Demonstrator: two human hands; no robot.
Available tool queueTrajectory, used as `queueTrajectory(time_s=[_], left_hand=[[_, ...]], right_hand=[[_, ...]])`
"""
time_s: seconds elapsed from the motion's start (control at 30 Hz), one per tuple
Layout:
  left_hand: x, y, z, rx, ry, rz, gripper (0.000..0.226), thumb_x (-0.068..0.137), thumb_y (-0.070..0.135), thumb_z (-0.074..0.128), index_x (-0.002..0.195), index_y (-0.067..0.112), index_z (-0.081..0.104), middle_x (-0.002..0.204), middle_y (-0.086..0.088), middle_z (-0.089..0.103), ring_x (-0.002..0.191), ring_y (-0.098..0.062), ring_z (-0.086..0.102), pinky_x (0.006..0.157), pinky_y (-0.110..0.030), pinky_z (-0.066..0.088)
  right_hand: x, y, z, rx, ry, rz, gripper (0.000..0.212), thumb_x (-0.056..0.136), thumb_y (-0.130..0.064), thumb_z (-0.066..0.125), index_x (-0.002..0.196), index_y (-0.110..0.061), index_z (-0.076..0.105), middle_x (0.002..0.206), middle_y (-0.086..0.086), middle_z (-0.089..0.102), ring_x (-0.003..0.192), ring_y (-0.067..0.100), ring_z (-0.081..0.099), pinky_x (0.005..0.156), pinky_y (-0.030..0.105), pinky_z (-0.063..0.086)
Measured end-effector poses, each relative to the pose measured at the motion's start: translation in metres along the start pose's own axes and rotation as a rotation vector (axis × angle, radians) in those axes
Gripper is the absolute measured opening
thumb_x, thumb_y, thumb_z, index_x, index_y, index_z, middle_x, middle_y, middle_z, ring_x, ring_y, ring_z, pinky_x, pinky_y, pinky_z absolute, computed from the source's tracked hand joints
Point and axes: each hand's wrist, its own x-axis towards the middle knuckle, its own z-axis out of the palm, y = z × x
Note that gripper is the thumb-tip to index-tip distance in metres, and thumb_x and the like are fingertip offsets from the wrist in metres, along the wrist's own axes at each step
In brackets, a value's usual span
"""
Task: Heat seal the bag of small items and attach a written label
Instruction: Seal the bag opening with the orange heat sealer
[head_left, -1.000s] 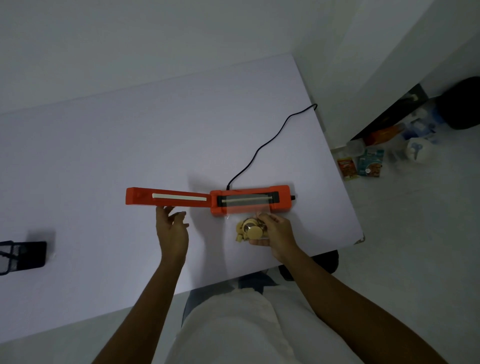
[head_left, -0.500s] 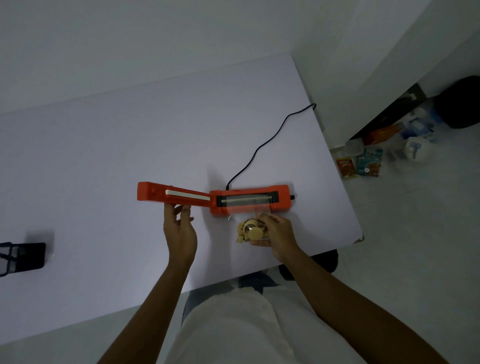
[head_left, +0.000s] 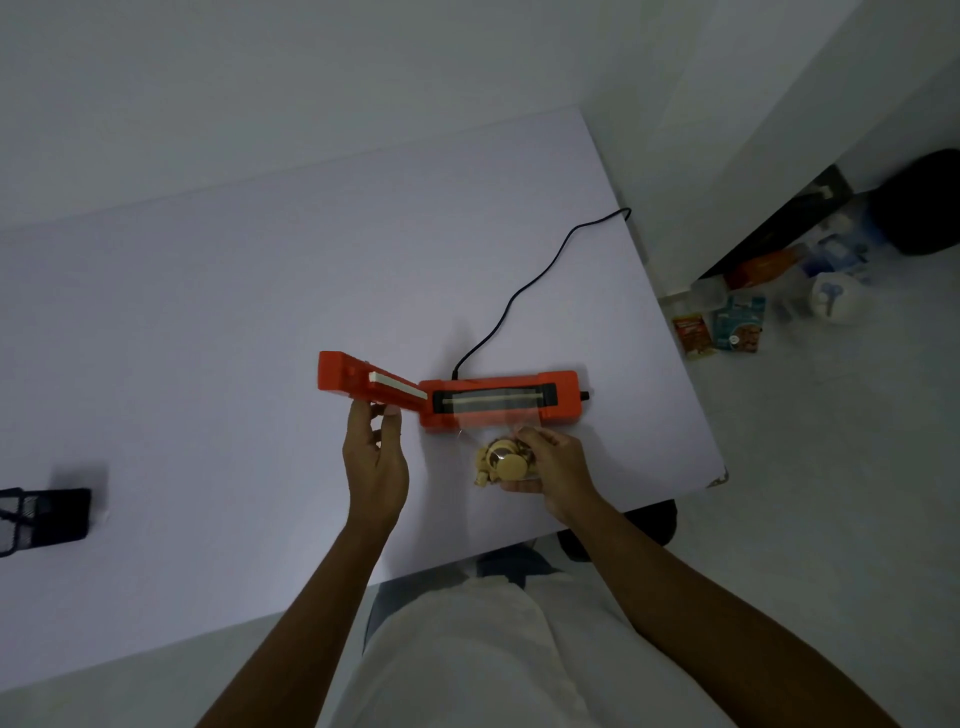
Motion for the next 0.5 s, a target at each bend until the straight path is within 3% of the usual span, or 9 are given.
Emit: queueTrajectory(time_s=[0.13, 0.27, 0.37, 0.5], left_hand=[[0.002, -0.006, 0.004, 0.076, -0.071, 0.108, 0.028, 0.101, 0.025, 0.043, 0.129, 0.029, 0.046, 0.123, 0.005, 0.057, 0.109, -0.005, 0.056, 0.092, -0.032, 0.051], [0.008, -0.01, 0.009, 0.159, -0.16, 0.241, 0.044, 0.096, 0.037, 0.042, 0.135, 0.017, 0.046, 0.124, 0.002, 0.056, 0.104, -0.007, 0.054, 0.075, -0.01, 0.045], [0.013, -0.012, 0.013, 0.223, -0.227, 0.322, 0.048, 0.096, 0.035, 0.043, 0.142, 0.018, 0.042, 0.132, 0.0, 0.054, 0.106, -0.013, 0.053, 0.075, -0.007, 0.044], [0.016, -0.009, 0.019, 0.237, -0.277, 0.378, 0.045, 0.095, 0.028, 0.049, 0.139, 0.02, 0.043, 0.135, 0.004, 0.049, 0.116, -0.018, 0.05, 0.086, -0.013, 0.043]], right_hand=[[0.002, 0.0, 0.0, 0.0, 0.002, 0.005, 0.027, 0.088, -0.023, 0.072, 0.101, 0.0, 0.071, 0.088, 0.021, 0.074, 0.075, 0.033, 0.075, 0.062, 0.047, 0.062], [0.002, 0.001, 0.0, -0.004, -0.003, 0.004, 0.028, 0.087, -0.024, 0.073, 0.102, 0.0, 0.071, 0.092, 0.023, 0.074, 0.079, 0.035, 0.075, 0.064, 0.049, 0.062], [0.003, 0.001, -0.001, 0.006, -0.004, 0.008, 0.029, 0.087, -0.025, 0.073, 0.103, -0.001, 0.071, 0.093, 0.023, 0.074, 0.078, 0.034, 0.075, 0.063, 0.049, 0.062], [0.003, 0.0, 0.0, 0.014, 0.002, 0.013, 0.024, 0.086, -0.024, 0.073, 0.099, -0.004, 0.072, 0.091, 0.021, 0.074, 0.076, 0.032, 0.075, 0.062, 0.047, 0.062]])
